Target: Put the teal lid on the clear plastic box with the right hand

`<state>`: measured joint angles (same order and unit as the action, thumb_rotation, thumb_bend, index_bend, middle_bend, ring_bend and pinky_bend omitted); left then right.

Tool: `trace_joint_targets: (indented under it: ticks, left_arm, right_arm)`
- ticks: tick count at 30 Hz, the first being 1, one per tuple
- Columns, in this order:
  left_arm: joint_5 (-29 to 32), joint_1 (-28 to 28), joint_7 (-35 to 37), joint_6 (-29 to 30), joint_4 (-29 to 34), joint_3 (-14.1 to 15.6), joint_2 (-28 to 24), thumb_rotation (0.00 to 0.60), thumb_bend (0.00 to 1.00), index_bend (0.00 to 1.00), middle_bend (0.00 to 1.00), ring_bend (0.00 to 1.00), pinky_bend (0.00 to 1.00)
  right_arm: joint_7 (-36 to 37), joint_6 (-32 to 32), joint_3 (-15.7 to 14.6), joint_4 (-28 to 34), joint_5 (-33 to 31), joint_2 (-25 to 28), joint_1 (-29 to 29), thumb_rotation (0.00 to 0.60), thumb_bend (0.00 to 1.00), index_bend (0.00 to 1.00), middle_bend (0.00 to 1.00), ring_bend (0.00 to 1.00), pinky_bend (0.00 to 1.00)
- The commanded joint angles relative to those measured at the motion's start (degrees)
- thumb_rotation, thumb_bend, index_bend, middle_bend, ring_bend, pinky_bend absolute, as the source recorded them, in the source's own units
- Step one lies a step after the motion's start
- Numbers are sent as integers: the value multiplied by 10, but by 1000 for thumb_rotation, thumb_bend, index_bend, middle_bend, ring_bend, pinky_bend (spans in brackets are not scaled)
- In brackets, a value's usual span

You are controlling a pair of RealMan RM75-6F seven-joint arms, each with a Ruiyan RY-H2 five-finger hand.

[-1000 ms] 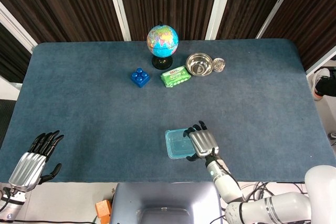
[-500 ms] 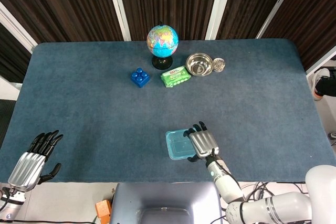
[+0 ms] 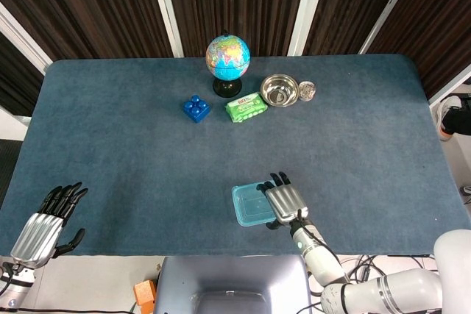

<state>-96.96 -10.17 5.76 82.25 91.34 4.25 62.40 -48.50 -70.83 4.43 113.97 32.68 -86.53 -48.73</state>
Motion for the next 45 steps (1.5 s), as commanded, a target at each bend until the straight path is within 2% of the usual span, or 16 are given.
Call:
trace_joint_targets:
  ticks: [1,7,17,19,22,25,28,36,45]
  left_arm:
    - [0,0,0,0,0,0,0,600,382,0,0,0,0]
    - [0,1,2,3,-1,0,-1,600,381,0,0,0,0]
    - [-1,2,3,4,-1,0,-1,600,382,0,0,0,0]
    - [-1,2,2,4,-1,0,-1,600,382,0,0,0,0]
    - [-1,2,1,4,0,0,0,600,382,0,0,0,0]
    - [-1,2,0,3,-1,0,0,600,381,0,0,0,0]
    - [-1,2,0,4,0,0,0,600,381,0,0,0,0]
    - [-1,3,1,5,-1,-1,0,600,382,0,0,0,0]
    - [-1,2,-5,1,1,1,1,600,381,0,0,0,0]
  right_arm:
    - [-6,4,-4,0,-3,2,-3,600,69,176,184,0,0]
    - [-9,-4,-6,7,7,8,-4,600,69,115,142,0,0]
    - [33,-5,-24,52,86,57,21,600,70,131,135,0,0]
    - [44,2,-36,51,122,68,28,600,117,164,134,0,0]
    - [49,11,-62,36,185,81,37,600,291,275,119,0,0]
    - [40,14,-90,12,236,88,47,600,406,347,101,0,0]
    - [40,17,-109,-3,263,94,58,600,472,391,88,0,0]
    - [45,20,-129,-28,301,108,86,600,478,391,82,0,0]
    - [59,41,-125,-39,314,110,101,600,478,359,70,0,0]
